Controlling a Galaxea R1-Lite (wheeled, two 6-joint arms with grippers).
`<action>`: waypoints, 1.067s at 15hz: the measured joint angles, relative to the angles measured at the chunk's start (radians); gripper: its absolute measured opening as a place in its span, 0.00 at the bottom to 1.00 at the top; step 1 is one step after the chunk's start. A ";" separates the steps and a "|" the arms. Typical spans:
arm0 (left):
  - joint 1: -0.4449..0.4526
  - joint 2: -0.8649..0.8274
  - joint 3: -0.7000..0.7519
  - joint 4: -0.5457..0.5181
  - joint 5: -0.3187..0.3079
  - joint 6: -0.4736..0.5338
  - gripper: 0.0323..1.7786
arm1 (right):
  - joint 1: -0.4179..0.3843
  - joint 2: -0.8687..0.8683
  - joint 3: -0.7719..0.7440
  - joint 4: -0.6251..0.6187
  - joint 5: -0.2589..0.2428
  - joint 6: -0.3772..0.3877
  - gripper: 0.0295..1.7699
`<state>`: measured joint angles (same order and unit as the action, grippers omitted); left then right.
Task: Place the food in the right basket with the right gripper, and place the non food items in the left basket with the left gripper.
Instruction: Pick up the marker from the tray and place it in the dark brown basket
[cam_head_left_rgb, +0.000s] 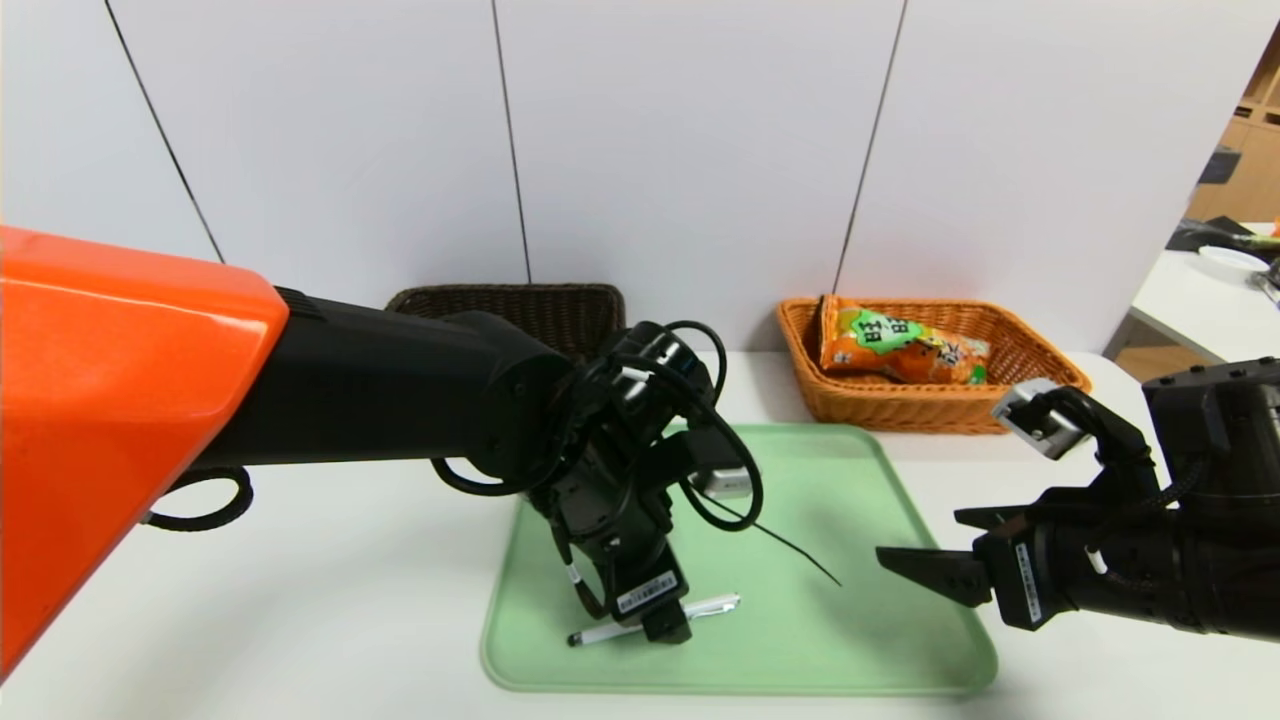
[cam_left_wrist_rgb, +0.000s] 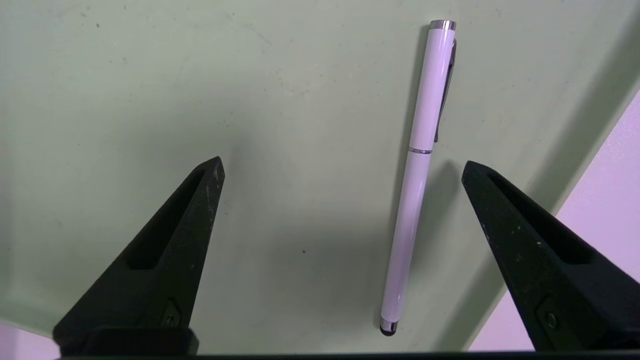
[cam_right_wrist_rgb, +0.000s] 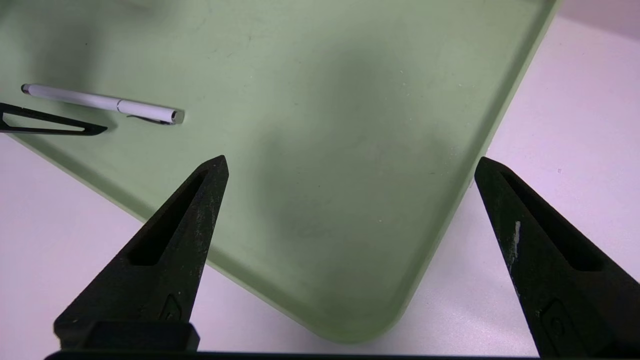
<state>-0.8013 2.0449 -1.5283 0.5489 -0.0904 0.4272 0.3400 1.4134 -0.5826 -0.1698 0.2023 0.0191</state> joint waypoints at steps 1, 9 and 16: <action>0.000 -0.001 0.000 0.004 -0.001 -0.009 0.95 | 0.000 -0.001 0.002 0.000 0.000 0.000 0.96; -0.001 -0.006 -0.002 0.028 -0.005 -0.052 0.95 | 0.001 -0.016 0.008 0.000 0.000 0.000 0.96; -0.004 -0.001 -0.004 0.028 -0.004 -0.053 0.95 | 0.002 -0.034 0.019 0.001 0.000 0.001 0.96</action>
<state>-0.8049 2.0440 -1.5321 0.5766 -0.0947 0.3747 0.3419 1.3798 -0.5632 -0.1691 0.2023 0.0202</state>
